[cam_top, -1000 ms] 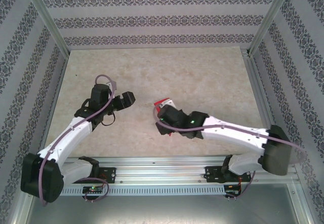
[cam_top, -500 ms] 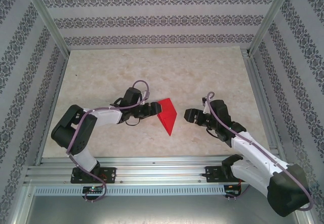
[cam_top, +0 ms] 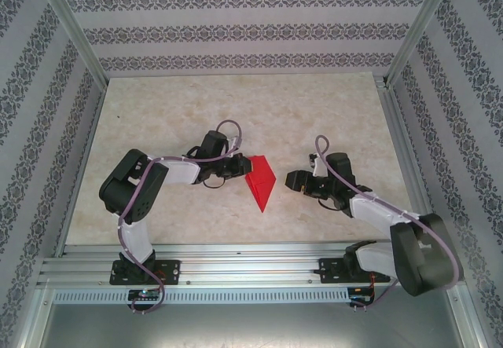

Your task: Fold a paper plane with a square sheet of paper (fold left side to right side)

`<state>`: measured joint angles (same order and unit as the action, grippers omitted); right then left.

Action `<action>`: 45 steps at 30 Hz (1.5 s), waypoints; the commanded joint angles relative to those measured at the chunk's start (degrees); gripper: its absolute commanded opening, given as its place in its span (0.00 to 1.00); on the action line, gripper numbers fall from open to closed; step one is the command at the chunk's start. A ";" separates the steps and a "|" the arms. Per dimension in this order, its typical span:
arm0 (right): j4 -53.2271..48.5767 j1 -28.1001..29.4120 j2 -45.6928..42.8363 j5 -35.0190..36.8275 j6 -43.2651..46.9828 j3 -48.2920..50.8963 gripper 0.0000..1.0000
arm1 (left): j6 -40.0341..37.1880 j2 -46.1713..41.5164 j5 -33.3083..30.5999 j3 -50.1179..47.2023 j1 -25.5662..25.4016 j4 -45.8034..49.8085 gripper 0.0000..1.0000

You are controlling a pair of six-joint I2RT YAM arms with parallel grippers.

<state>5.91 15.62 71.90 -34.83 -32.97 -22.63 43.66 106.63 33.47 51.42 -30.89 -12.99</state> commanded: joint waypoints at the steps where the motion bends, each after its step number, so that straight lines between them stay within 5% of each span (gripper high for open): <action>1: 8.17 -0.32 5.67 -5.34 2.95 -3.46 0.60 | -3.58 -1.17 3.22 -0.86 0.07 -4.21 0.07; 16: 29.00 0.38 26.10 -15.19 -2.91 -8.21 0.57 | -7.82 -5.30 11.45 -3.63 1.30 -6.99 0.00; 28: 31.34 1.36 29.72 -16.87 -5.35 -9.10 0.30 | -8.51 -4.06 11.28 -3.43 1.70 -6.04 0.00; 32: 29.21 1.35 28.77 -15.98 -4.69 -9.19 0.13 | -9.28 -4.05 9.64 -3.29 2.22 -3.88 0.11; 35: 27.00 1.55 27.51 -14.76 -4.34 -9.23 0.00 | -11.17 -5.60 7.71 -2.54 2.39 0.10 0.35; 39: 23.03 1.79 25.25 -12.05 -4.34 -9.14 0.00 | -15.96 -11.61 1.83 -1.13 2.65 10.49 0.63; 45: 17.23 2.47 22.99 -8.53 -4.79 -9.69 0.00 | -23.52 -25.01 -12.15 0.90 -0.72 29.25 0.68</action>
<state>26.70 17.54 96.47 -46.09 -38.52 -31.03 26.63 87.55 29.74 49.93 -29.45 4.64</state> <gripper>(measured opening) 0.044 0.680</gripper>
